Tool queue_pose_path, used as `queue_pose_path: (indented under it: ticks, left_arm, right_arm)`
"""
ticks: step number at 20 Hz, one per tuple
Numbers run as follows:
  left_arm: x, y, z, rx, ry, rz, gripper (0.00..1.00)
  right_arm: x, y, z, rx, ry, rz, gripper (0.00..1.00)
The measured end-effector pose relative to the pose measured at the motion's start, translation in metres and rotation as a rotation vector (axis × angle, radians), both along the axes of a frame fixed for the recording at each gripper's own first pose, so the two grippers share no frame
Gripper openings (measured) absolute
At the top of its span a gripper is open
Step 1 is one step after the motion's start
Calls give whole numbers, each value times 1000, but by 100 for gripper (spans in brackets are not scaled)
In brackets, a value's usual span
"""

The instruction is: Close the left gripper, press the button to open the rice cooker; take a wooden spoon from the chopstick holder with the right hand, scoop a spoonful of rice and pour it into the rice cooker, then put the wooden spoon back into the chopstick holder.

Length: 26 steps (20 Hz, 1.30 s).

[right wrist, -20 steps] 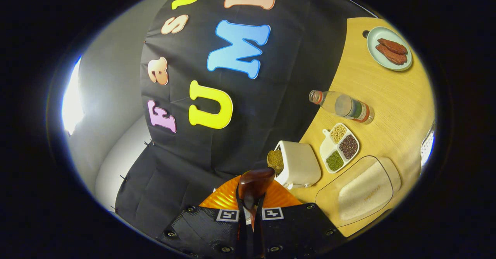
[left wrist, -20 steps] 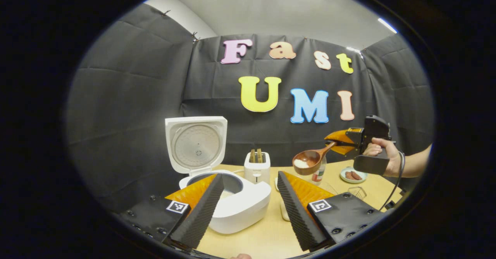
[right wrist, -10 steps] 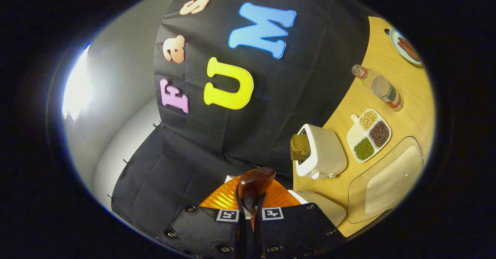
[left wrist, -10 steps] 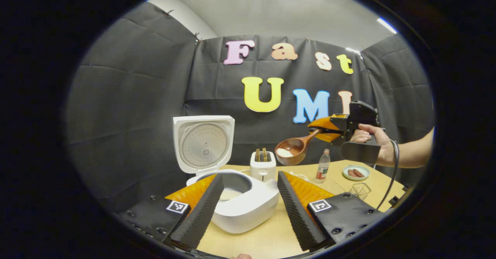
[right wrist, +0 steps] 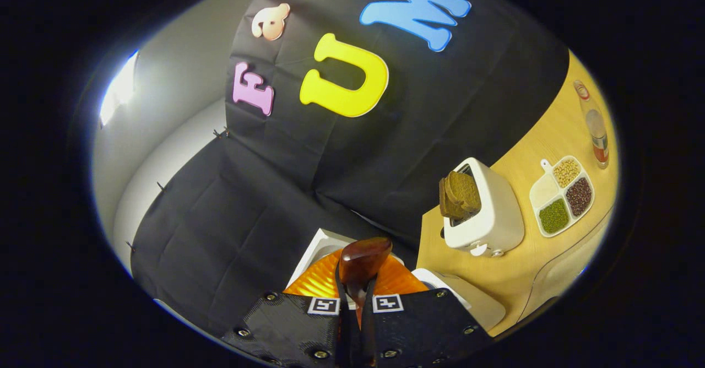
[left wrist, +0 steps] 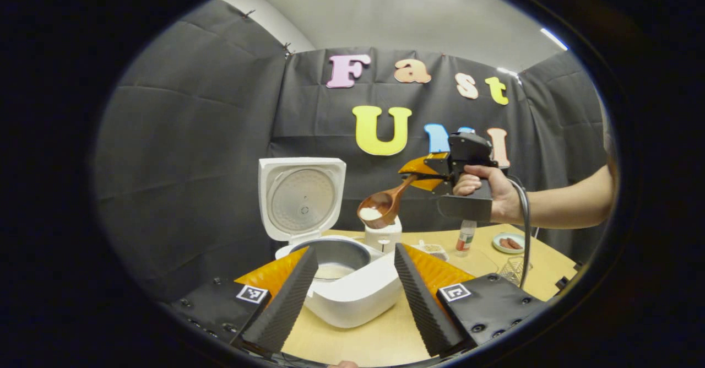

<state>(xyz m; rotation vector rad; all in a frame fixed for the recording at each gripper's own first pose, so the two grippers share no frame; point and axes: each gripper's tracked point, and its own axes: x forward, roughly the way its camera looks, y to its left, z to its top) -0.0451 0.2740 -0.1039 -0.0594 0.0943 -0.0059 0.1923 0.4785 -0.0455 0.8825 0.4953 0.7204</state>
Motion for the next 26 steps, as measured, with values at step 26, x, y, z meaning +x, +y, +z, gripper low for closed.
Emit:
queue_pose_path:
  ticks: [26]
  left_arm:
    - [-19, 30, -12, 20, 9, 92, 96]
  right_arm:
    - [-56, 163, -50, -795, -744, 382, 7]
